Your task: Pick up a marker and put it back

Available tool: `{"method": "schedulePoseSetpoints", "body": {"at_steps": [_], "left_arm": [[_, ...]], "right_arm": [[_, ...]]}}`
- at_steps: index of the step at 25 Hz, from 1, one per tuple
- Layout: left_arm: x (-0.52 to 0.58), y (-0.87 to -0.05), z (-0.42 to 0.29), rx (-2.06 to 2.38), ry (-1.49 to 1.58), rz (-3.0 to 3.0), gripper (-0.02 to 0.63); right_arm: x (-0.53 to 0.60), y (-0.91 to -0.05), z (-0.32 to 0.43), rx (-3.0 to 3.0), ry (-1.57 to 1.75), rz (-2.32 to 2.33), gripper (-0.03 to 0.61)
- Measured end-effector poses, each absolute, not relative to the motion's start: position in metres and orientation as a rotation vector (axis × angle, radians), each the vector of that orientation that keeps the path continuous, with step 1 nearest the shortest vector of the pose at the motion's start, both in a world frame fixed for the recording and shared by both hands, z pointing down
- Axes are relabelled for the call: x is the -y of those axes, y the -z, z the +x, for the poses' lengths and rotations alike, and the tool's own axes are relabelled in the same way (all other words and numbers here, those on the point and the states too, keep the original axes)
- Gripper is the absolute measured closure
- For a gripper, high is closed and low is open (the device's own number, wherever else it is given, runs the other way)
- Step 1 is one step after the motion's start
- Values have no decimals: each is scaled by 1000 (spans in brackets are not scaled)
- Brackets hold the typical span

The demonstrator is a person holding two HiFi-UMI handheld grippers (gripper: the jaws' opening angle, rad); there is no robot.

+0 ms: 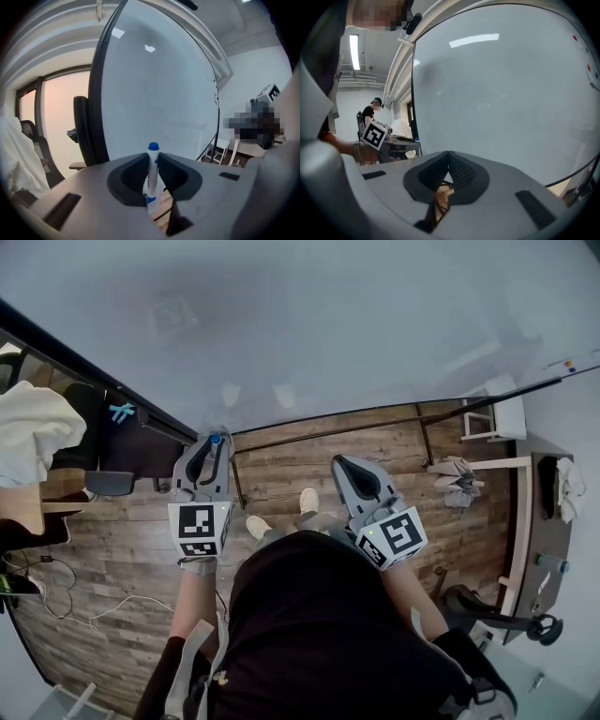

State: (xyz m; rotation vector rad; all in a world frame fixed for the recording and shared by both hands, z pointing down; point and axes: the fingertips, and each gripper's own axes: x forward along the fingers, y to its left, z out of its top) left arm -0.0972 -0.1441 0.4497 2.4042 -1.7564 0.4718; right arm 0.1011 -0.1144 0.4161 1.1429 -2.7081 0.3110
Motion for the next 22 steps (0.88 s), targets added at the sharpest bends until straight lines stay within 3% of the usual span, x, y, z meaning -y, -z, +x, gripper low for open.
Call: {"method": "schedulePoseSetpoints", "body": {"at_steps": [22], "left_arm": [[151,-495,-87,1686,-552,2400,540]], "right_arm": [[111,-432,107,2650,-365,1183,565]]}}
